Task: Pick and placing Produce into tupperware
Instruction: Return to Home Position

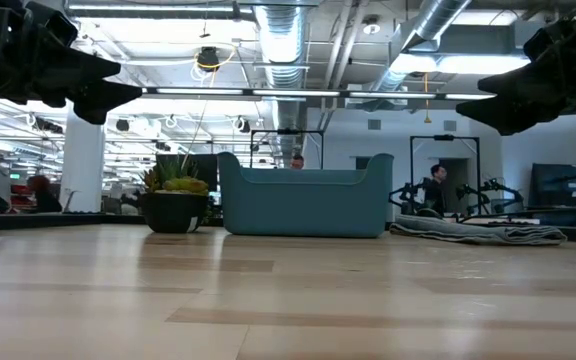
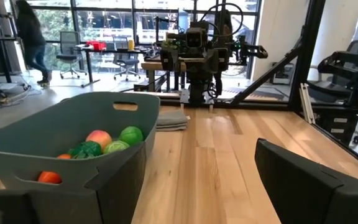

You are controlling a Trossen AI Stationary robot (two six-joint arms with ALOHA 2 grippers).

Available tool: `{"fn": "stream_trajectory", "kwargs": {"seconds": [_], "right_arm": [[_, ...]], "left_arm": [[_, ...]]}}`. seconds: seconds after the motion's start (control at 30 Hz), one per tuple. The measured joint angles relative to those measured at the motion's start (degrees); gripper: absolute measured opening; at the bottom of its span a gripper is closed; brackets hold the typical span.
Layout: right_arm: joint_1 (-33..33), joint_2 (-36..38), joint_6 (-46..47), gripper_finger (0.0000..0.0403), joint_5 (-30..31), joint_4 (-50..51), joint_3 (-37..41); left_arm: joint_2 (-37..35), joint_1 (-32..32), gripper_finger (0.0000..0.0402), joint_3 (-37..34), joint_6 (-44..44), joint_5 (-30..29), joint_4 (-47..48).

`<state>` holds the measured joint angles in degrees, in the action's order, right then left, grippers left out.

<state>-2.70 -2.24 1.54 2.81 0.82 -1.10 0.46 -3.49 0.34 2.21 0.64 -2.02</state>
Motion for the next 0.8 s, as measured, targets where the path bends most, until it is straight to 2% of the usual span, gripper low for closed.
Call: {"fn": "stream_trajectory", "kwargs": {"seconds": [0.8], "right_arm": [[0.0,0.0,0.0,0.0366,0.0,0.0,0.0]], "left_arm": [[0.0,0.0,0.0288,0.0,0.6,0.0,0.0]]}}
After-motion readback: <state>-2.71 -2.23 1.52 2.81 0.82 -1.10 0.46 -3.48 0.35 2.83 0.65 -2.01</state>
